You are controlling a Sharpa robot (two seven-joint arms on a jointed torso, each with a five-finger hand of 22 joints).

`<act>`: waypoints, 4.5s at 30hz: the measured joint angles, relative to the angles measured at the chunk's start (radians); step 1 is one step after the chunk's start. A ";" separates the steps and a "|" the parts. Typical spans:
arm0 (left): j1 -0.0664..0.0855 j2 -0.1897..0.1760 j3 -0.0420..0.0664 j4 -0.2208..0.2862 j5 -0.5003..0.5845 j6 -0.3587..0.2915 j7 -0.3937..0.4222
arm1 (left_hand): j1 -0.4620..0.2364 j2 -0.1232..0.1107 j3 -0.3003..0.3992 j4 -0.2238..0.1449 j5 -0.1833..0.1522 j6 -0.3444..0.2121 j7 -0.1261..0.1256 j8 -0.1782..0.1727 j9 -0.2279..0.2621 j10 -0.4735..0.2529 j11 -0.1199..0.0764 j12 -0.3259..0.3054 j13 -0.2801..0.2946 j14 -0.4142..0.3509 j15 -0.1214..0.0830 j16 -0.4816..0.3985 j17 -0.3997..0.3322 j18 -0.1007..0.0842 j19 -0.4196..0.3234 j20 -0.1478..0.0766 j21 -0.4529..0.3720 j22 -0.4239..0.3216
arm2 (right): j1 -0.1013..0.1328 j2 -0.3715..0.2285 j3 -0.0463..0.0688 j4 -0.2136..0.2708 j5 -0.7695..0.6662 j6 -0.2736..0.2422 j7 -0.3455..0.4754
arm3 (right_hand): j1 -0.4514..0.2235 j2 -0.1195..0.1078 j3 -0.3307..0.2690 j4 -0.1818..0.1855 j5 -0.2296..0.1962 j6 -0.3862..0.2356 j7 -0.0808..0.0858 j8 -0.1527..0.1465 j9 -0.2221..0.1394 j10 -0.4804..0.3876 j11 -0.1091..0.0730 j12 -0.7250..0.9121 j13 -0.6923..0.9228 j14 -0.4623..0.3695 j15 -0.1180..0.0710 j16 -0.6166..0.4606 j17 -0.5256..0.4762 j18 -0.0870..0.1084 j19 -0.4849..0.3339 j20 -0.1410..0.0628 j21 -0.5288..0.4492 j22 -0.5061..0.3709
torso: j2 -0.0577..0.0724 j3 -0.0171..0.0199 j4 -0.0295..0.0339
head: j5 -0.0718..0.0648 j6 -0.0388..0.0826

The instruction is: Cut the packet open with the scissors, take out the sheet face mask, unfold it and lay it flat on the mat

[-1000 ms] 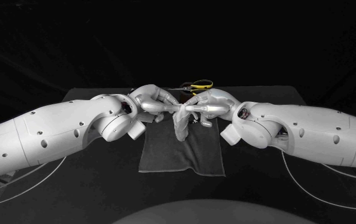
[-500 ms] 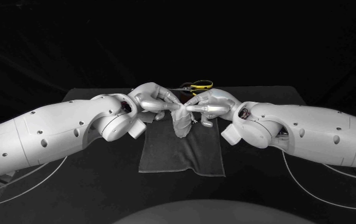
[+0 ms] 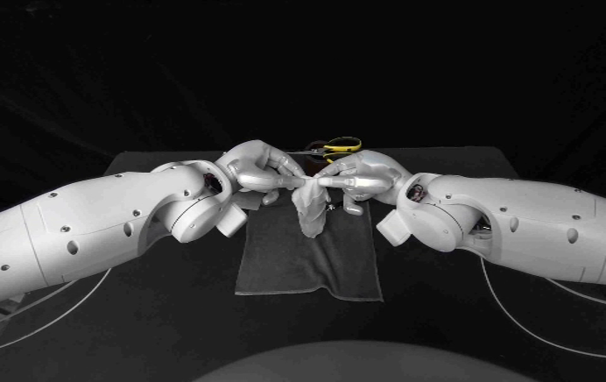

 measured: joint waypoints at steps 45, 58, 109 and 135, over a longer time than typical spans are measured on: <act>0.000 -0.008 -0.004 0.006 -0.095 -0.009 0.031 | -0.010 -0.010 0.025 -0.014 0.000 -0.004 0.000 0.002 -0.009 -0.003 -0.003 0.006 0.000 0.004 -0.003 0.000 0.000 -0.001 0.004 -0.004 0.004 0.006 | 0.000 0.002 0.000 -0.024 0.036 -0.001 -0.049 | -0.024 -0.022 -0.019 -0.017 -0.004 -0.008 -0.013 0.070 0.071 0.008 -0.018 -0.030 -0.006 -0.003 -0.004 -0.015 0.000 0.010 -0.011 -0.003 -0.031 0.001 | 0.000 0.0009 -0.0019 | -0.005 -0.001; 0.000 -0.015 -0.004 0.008 -0.108 -0.010 0.047 | -0.010 -0.010 0.027 -0.011 0.000 -0.002 0.002 0.001 -0.012 -0.003 -0.002 0.006 0.000 0.003 -0.003 -0.001 -0.006 -0.001 0.000 -0.007 0.004 0.002 | 0.000 -0.005 0.000 -0.019 -0.013 -0.070 -0.062 | -0.014 -0.020 -0.024 -0.026 0.000 -0.002 -0.008 0.070 0.071 0.020 -0.009 0.003 0.034 -0.003 -0.011 0.003 0.000 0.008 0.010 -0.013 0.025 0.000 | 0.000 0.0005 -0.0009 | -0.009 -0.001; 0.042 -0.074 0.047 -0.110 -0.069 0.054 0.296 | -0.024 -0.013 0.037 -0.015 0.000 -0.006 0.001 0.001 -0.019 -0.020 -0.001 0.011 0.000 -0.015 0.000 -0.001 -0.033 -0.001 -0.034 -0.002 -0.020 -0.014 | 0.123 -0.098 0.021 0.005 -0.132 -0.168 -0.052 | -0.009 -0.023 -0.023 -0.027 0.000 -0.004 -0.010 0.070 0.071 0.023 -0.012 0.008 0.032 -0.003 -0.011 0.000 -0.001 -0.001 0.016 -0.013 0.029 0.000 | -0.001 0.0007 -0.0012 | -0.012 0.034; 0.077 -0.062 0.070 -0.155 -0.046 0.084 0.349 | -0.020 -0.010 0.037 -0.015 -0.002 -0.010 0.004 0.004 -0.024 -0.029 0.000 0.011 0.000 -0.025 0.004 -0.001 -0.037 -0.001 -0.042 -0.001 -0.020 -0.011 | 0.147 -0.092 0.027 -0.003 -0.179 -0.159 -0.047 | -0.009 -0.022 -0.022 -0.028 -0.004 -0.004 -0.011 0.070 0.071 0.023 -0.012 0.002 0.030 -0.001 -0.014 0.002 0.000 -0.007 0.016 -0.013 0.029 0.000 | 0.000 0.0011 -0.0012 | -0.005 0.051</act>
